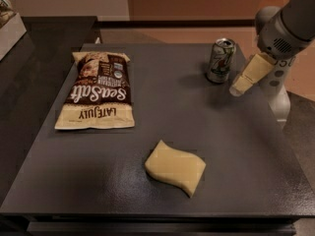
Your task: Move 7up can near brown chip bag
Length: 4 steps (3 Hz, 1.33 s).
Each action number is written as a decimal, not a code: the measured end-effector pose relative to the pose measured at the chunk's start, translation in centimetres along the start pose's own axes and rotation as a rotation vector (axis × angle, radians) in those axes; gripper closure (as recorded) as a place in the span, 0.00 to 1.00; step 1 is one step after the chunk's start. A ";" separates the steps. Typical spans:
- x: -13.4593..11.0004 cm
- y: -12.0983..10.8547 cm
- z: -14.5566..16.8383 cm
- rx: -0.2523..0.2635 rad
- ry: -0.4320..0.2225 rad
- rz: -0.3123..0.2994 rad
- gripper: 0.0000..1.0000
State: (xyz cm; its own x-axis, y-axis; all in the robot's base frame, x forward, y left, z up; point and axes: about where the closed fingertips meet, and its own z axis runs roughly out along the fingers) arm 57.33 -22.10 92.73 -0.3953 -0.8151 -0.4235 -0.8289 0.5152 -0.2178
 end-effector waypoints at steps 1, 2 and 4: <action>-0.5 -2.5 1.8 0.003 -0.041 0.095 0.00; -1.3 -3.9 3.1 -0.008 -0.079 0.174 0.00; -3.0 -4.6 5.1 0.011 -0.160 0.273 0.00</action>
Offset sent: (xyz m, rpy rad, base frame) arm 0.0765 0.0000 -0.0161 0.2332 0.0199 -0.2186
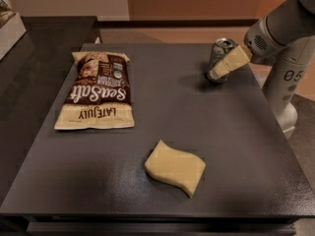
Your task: Move 7up can near brown chip bag
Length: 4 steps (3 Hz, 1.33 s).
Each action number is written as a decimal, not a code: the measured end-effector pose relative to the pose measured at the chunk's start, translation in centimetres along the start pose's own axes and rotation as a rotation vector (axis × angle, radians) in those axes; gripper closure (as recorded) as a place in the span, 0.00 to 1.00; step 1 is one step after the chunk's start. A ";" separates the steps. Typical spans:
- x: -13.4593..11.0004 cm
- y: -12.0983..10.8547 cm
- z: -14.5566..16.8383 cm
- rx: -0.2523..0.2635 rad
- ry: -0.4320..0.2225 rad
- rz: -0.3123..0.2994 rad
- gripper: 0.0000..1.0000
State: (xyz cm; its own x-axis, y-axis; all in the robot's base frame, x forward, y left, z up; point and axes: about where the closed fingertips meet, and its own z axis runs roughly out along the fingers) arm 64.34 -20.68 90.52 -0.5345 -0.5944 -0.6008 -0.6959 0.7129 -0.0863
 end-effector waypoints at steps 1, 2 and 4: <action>-0.3 0.0 1.0 0.025 -0.038 0.014 0.00; -0.5 0.0 1.8 0.048 -0.068 0.015 0.16; -0.6 -0.6 2.4 0.100 -0.104 0.020 0.62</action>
Offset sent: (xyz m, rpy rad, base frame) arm 0.0168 0.0098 -0.0131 0.0387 -0.1210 -0.0573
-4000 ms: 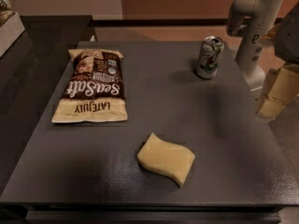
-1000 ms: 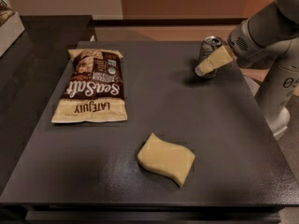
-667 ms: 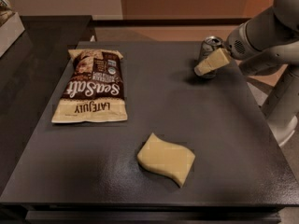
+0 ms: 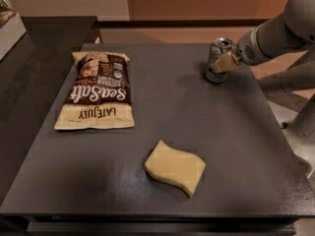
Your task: Move 7up can near brown chip bag
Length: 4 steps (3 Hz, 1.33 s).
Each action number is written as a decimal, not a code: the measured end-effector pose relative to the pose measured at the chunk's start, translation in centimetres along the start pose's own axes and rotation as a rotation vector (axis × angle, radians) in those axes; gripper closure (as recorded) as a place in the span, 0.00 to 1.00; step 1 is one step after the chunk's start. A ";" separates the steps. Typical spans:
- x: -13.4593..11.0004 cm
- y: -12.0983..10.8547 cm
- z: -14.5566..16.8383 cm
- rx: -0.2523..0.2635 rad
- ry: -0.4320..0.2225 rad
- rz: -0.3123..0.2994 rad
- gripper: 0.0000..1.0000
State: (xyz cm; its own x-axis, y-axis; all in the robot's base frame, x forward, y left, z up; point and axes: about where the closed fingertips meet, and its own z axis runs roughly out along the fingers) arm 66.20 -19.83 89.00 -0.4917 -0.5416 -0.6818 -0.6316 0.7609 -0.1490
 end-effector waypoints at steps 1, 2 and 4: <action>-0.6 0.2 0.1 -0.014 -0.026 -0.004 0.87; -2.2 1.5 0.0 -0.079 -0.057 -0.022 1.00; -6.7 7.6 -1.0 -0.307 -0.129 -0.114 1.00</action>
Offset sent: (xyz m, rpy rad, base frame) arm -0.0034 0.0449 0.0322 0.1234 0.0024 0.1666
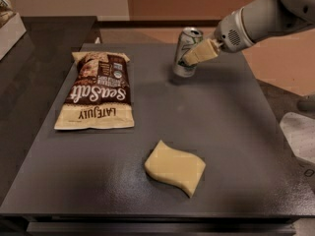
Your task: Move 7up can near brown chip bag
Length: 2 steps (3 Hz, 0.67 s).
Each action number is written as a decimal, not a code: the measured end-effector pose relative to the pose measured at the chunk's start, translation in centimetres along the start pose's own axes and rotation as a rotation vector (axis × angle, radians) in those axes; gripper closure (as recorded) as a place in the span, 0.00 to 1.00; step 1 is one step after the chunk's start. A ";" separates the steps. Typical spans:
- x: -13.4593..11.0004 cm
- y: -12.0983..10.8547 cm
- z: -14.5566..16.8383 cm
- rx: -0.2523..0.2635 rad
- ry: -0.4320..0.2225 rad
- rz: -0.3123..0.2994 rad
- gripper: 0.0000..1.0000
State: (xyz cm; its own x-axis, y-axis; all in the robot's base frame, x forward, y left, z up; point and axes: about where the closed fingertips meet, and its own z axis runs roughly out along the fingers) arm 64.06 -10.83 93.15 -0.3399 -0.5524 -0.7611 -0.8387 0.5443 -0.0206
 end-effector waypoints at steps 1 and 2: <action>-2.1 4.0 1.2 -0.111 -0.007 -0.076 1.00; -3.4 7.6 2.7 -0.183 0.011 -0.157 1.00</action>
Offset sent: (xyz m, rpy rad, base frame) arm -0.0661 0.1172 0.0043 -0.0533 0.0065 0.3680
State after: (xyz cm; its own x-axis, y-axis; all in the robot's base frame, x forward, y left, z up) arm 60.01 -3.12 93.85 -0.2027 -0.6291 -0.7504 -0.9444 0.3282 -0.0201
